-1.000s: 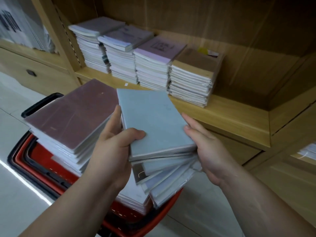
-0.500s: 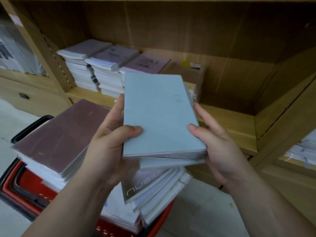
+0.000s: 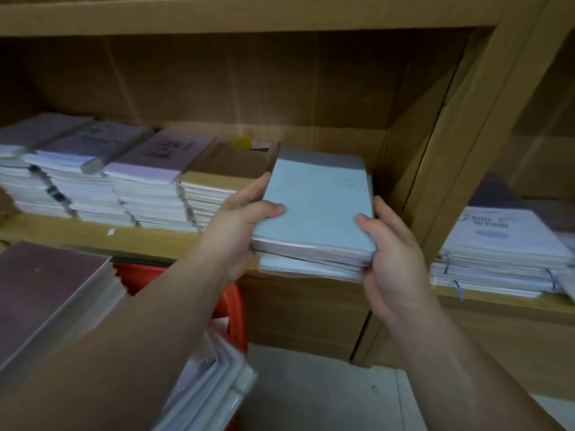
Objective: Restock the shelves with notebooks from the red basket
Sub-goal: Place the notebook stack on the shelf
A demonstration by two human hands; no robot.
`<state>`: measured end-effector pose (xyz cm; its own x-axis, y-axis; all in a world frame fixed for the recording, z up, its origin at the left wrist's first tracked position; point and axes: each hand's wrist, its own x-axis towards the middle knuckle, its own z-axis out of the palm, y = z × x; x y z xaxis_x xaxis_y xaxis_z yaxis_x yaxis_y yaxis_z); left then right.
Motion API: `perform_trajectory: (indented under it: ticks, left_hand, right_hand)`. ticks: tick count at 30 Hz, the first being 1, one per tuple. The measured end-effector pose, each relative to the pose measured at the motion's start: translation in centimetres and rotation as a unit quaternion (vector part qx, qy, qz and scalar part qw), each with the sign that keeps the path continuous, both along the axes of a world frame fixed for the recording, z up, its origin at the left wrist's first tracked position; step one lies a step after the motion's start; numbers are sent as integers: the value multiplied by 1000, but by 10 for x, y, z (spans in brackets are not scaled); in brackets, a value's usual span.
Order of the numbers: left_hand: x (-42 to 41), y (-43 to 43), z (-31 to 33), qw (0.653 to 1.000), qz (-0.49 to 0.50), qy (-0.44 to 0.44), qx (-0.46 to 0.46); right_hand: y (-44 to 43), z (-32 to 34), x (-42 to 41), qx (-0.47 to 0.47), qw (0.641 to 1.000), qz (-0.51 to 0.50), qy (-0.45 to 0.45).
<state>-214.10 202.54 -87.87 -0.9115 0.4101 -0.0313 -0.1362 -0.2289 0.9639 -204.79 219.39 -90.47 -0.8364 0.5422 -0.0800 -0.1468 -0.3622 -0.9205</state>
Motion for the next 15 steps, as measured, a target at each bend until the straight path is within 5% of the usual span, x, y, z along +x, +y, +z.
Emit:
perform_trajectory:
  ticks: [6, 10, 15]
  left_hand:
    - [-19, 21, -35, 992, -45, 14, -114]
    - [-24, 16, -58, 951, -60, 63, -295]
    - [-28, -1, -64, 910, -115, 141, -372]
  right_hand:
    - [19, -23, -17, 20, 998, -24, -50]
    - [16, -43, -29, 79, 991, -25, -104]
    - [12, -55, -40, 89, 986, -42, -132]
